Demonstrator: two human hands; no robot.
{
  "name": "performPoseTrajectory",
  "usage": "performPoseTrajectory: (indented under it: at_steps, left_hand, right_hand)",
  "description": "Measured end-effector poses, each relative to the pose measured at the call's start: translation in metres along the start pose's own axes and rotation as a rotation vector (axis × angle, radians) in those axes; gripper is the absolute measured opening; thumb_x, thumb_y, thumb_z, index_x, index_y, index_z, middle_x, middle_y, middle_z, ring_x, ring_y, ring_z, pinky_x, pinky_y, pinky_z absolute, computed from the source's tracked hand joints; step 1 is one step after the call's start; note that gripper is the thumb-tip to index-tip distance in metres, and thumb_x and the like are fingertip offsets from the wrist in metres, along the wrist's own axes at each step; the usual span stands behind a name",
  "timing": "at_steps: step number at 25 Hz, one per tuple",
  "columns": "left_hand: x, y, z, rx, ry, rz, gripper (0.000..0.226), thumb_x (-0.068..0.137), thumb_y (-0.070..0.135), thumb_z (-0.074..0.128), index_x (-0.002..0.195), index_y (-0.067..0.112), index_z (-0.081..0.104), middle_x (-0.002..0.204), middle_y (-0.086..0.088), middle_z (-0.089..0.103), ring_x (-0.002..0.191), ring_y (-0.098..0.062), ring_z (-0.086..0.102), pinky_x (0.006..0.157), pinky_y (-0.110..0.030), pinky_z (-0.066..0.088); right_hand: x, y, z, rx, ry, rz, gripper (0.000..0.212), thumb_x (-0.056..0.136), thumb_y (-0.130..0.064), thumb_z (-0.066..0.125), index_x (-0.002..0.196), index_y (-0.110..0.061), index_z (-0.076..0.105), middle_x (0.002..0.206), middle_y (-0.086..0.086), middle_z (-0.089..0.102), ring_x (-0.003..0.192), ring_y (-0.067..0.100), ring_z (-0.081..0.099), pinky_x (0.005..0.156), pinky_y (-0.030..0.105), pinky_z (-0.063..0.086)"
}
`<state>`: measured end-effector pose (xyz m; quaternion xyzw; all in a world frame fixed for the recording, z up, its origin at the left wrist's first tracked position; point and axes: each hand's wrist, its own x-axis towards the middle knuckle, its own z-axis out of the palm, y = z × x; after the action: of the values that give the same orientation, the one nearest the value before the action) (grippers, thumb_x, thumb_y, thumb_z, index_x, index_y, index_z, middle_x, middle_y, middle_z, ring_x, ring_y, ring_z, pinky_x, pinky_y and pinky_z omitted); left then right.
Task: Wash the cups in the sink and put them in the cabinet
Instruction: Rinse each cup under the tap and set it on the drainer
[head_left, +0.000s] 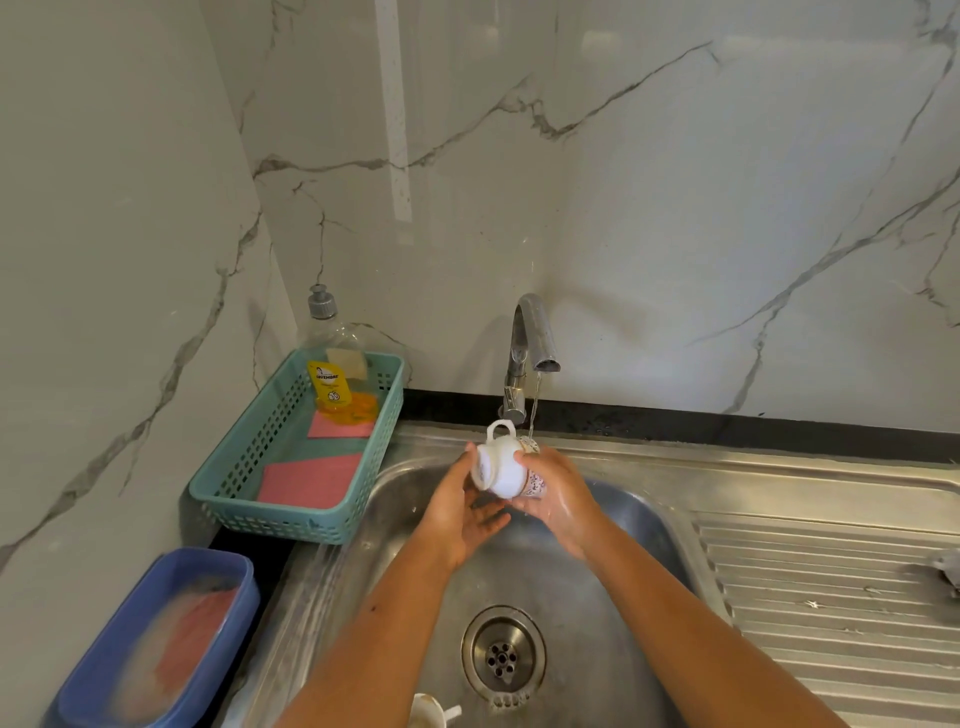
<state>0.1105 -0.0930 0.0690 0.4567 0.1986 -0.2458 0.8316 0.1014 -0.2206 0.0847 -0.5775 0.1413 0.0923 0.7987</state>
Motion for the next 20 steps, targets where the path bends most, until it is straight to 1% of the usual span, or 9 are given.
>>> performPoseTrajectory:
  at_steps: [3, 6, 8, 9, 11, 13, 14, 17, 20]
  left_hand:
    - [-0.003, -0.002, 0.008, 0.051, -0.114, 0.036, 0.050, 0.085, 0.046, 0.062, 0.124, 0.016, 0.059, 0.119, -0.015, 0.065, 0.105, -0.030, 0.063, 0.092, -0.044, 0.051]
    - [-0.005, -0.004, 0.018, 0.103, -0.142, 0.096, 0.041, 0.089, 0.030, 0.062, 0.128, 0.032, 0.051, 0.122, -0.011, 0.062, 0.103, -0.029, 0.062, 0.079, -0.038, 0.054]
    - [-0.005, -0.004, 0.024, 0.112, -0.111, 0.114, 0.039, 0.092, 0.022, 0.059, 0.126, 0.038, 0.049, 0.123, -0.010, 0.061, 0.104, -0.030, 0.062, 0.077, -0.038, 0.054]
    - [-0.002, -0.005, 0.026, 0.110, -0.084, 0.121, 0.039, 0.092, 0.020, 0.059, 0.125, 0.039, 0.049, 0.123, -0.011, 0.059, 0.105, -0.031, 0.062, 0.077, -0.039, 0.055]
    - [0.004, -0.006, 0.027, 0.107, 0.018, 0.140, 0.033, 0.091, 0.021, 0.061, 0.118, 0.036, 0.049, 0.125, -0.014, 0.055, 0.107, -0.035, 0.060, 0.079, -0.046, 0.057]
    - [0.008, -0.004, 0.026, 0.090, 0.153, 0.122, 0.024, 0.091, 0.023, 0.061, 0.108, 0.033, 0.048, 0.124, -0.015, 0.052, 0.108, -0.037, 0.058, 0.082, -0.049, 0.055]
    - [0.007, -0.003, 0.026, 0.076, 0.176, 0.098, 0.019, 0.091, 0.022, 0.060, 0.102, 0.032, 0.048, 0.123, -0.015, 0.051, 0.107, -0.037, 0.057, 0.082, -0.049, 0.053]
    - [0.000, -0.002, 0.032, 0.041, 0.110, 0.004, 0.014, 0.092, 0.019, 0.060, 0.095, 0.028, 0.050, 0.120, -0.013, 0.051, 0.097, -0.034, 0.056, 0.076, -0.049, 0.050]
    - [0.000, -0.002, 0.038, 0.040, 0.121, -0.009, 0.017, 0.091, 0.020, 0.061, 0.104, 0.024, 0.051, 0.124, -0.013, 0.048, 0.107, -0.035, 0.052, 0.076, -0.051, 0.051]
  right_hand:
    - [-0.003, -0.005, 0.008, 0.240, 0.012, 0.102, 0.034, 0.095, -0.029, 0.052, 0.116, -0.002, 0.058, 0.108, 0.024, 0.064, 0.091, 0.030, 0.066, 0.071, 0.041, 0.058]
    - [0.000, 0.000, 0.013, 0.280, 0.102, 0.166, 0.038, 0.096, -0.039, 0.047, 0.113, -0.008, 0.060, 0.105, 0.020, 0.068, 0.084, 0.029, 0.069, 0.063, 0.035, 0.058]
    - [0.007, 0.002, 0.014, 0.265, 0.140, 0.230, 0.041, 0.096, -0.044, 0.044, 0.111, -0.010, 0.061, 0.106, 0.018, 0.068, 0.083, 0.028, 0.068, 0.057, 0.029, 0.055]
    - [0.010, 0.001, 0.014, 0.170, 0.177, 0.256, 0.041, 0.096, -0.045, 0.042, 0.108, -0.011, 0.061, 0.105, 0.016, 0.068, 0.083, 0.027, 0.067, 0.058, 0.029, 0.055]
    - [0.018, -0.004, 0.006, -0.348, 0.260, 0.202, 0.037, 0.097, -0.043, 0.042, 0.103, -0.012, 0.061, 0.102, 0.012, 0.068, 0.083, 0.026, 0.066, 0.068, 0.036, 0.057]
    - [0.028, -0.017, -0.005, -0.948, 0.280, -0.048, 0.021, 0.097, -0.029, 0.046, 0.095, -0.013, 0.059, 0.094, 0.008, 0.065, 0.083, 0.024, 0.062, 0.076, 0.041, 0.054]
    - [0.033, -0.024, -0.008, -1.094, 0.273, -0.186, 0.016, 0.096, -0.022, 0.048, 0.094, -0.012, 0.060, 0.092, 0.007, 0.066, 0.084, 0.024, 0.062, 0.079, 0.041, 0.052]
    - [0.045, -0.051, -0.005, -1.203, 0.276, -0.405, 0.013, 0.095, -0.014, 0.052, 0.099, -0.009, 0.063, 0.087, 0.009, 0.066, 0.077, 0.021, 0.059, 0.070, 0.033, 0.049]
    - [0.065, -0.068, 0.004, -1.265, 0.164, -0.370, 0.024, 0.093, -0.021, 0.058, 0.113, -0.008, 0.062, 0.087, 0.010, 0.063, 0.076, 0.024, 0.060, 0.074, 0.033, 0.052]
